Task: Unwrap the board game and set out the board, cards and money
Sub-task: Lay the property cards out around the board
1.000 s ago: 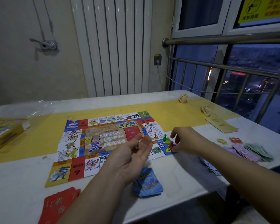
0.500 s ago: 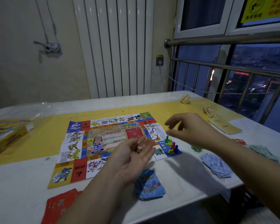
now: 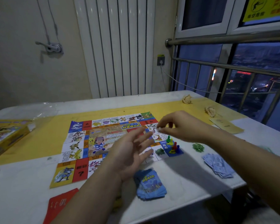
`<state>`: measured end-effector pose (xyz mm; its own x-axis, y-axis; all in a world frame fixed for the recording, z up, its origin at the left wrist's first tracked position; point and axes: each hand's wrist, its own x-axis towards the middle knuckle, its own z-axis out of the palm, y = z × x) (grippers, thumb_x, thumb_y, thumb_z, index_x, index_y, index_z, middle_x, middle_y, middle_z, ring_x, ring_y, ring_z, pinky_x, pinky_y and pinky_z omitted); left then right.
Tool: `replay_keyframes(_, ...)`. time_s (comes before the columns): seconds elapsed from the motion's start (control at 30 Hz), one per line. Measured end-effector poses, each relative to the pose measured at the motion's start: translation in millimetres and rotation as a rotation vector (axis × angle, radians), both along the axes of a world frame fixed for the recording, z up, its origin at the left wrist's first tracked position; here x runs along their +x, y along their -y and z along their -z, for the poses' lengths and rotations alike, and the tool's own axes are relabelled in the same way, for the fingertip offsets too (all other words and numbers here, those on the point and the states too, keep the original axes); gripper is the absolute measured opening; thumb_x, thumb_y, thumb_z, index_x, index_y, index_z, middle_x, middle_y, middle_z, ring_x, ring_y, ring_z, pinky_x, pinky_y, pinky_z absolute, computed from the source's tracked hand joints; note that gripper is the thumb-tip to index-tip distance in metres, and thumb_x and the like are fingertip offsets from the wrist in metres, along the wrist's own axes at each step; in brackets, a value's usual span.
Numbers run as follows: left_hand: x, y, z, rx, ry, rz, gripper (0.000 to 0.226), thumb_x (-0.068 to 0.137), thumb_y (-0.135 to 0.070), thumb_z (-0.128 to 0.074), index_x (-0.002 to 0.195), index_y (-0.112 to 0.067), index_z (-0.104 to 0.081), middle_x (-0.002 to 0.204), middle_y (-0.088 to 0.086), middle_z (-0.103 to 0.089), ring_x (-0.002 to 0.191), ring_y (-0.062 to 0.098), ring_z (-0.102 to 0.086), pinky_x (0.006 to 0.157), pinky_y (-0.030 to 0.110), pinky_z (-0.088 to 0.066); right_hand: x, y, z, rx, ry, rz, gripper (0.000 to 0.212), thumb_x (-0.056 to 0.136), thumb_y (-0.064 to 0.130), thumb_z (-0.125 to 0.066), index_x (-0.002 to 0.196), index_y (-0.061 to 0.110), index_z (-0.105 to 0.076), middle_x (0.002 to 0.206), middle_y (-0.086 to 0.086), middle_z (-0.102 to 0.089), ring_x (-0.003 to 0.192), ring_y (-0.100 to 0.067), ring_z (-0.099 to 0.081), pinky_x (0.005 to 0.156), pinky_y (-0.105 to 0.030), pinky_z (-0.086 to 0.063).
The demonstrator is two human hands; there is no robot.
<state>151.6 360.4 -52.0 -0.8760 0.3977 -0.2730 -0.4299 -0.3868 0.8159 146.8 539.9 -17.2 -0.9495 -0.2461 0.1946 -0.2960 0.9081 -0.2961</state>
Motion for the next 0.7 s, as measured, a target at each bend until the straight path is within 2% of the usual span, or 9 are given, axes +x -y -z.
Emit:
replay_keyframes(0.07,-0.8,4.4,-1.6,-0.132,-0.127,-0.056,0.017,0.096,-0.022,-0.05,0.108,-0.02,-0.062,0.11,0.0,-0.07,0.105,0.016,-0.062,0.089,0.036,-0.047,-9.2,-13.3,10.2,0.103,0.08,0.061,0.022,0.094,0.027,-0.057,0.108,0.017,-0.071,0.104,0.006,-0.069,0.073,0.004,-0.053,0.061,-0.009,-0.038)
replay_keyframes(0.13,1.3,7.7,-3.7,-0.188,-0.193,-0.075,0.015,0.094,-0.019,-0.052,0.102,-0.022,-0.064,0.104,-0.002,-0.071,0.101,0.014,-0.064,0.086,0.035,-0.047,-15.8,-20.3,24.8,0.211,0.153,0.09,0.02,0.094,0.021,-0.056,0.105,0.014,-0.072,0.105,0.001,-0.071,0.08,-0.007,-0.059,0.069,-0.02,-0.047)
replay_keyframes(0.2,4.6,8.8,-5.6,-0.214,-0.222,-0.061,0.015,0.095,-0.017,-0.052,0.1,-0.022,-0.065,0.103,-0.002,-0.071,0.1,0.015,-0.065,0.09,0.036,-0.047,-19.5,-22.0,35.6,0.304,0.183,0.098,0.019,0.093,0.019,-0.057,0.103,0.014,-0.072,0.104,0.0,-0.071,0.093,-0.017,-0.061,0.079,-0.03,-0.048)
replay_keyframes(0.33,6.7,9.5,-4.5,-0.212,-0.238,-0.035,0.017,0.095,-0.016,-0.051,0.102,-0.022,-0.066,0.103,-0.002,-0.071,0.101,0.015,-0.065,0.091,0.036,-0.047,-22.2,-17.6,38.8,0.433,0.17,0.074,0.021,0.093,0.03,-0.058,0.112,0.023,-0.063,0.11,0.004,-0.065,0.108,-0.018,-0.048,0.08,-0.027,-0.03)
replay_keyframes(0.5,3.6,9.0,-4.1,-0.208,-0.232,-0.041,0.018,0.096,-0.014,-0.051,0.101,-0.022,-0.066,0.102,-0.001,-0.071,0.101,0.018,-0.064,0.09,0.037,-0.047,-27.7,-12.7,38.2,0.598,0.217,0.048,0.018,0.093,0.029,-0.057,0.109,0.026,-0.066,0.108,0.004,-0.063,0.108,-0.018,-0.038,0.083,-0.031,-0.023)
replay_keyframes(0.63,4.1,7.8,-3.6,-0.22,-0.225,-0.041,0.017,0.095,-0.014,-0.051,0.099,-0.021,-0.066,0.102,-0.001,-0.071,0.1,0.016,-0.065,0.092,0.039,-0.046,-32.5,-10.1,38.9,0.608,0.221,0.07,0.019,0.094,0.028,-0.056,0.109,0.029,-0.068,0.11,0.005,-0.063,0.101,-0.016,-0.032,0.081,-0.033,-0.02)
replay_keyframes(0.7,3.5,8.6,-3.3,-0.215,-0.216,-0.045,0.017,0.095,-0.013,-0.052,0.098,-0.021,-0.066,0.099,-0.002,-0.072,0.099,0.016,-0.065,0.09,0.038,-0.046,-32.7,-12.0,39.7,0.587,0.192,0.071,0.019,0.094,0.028,-0.056,0.109,0.03,-0.068,0.109,0.007,-0.063,0.104,-0.017,-0.036,0.082,-0.034,-0.021)
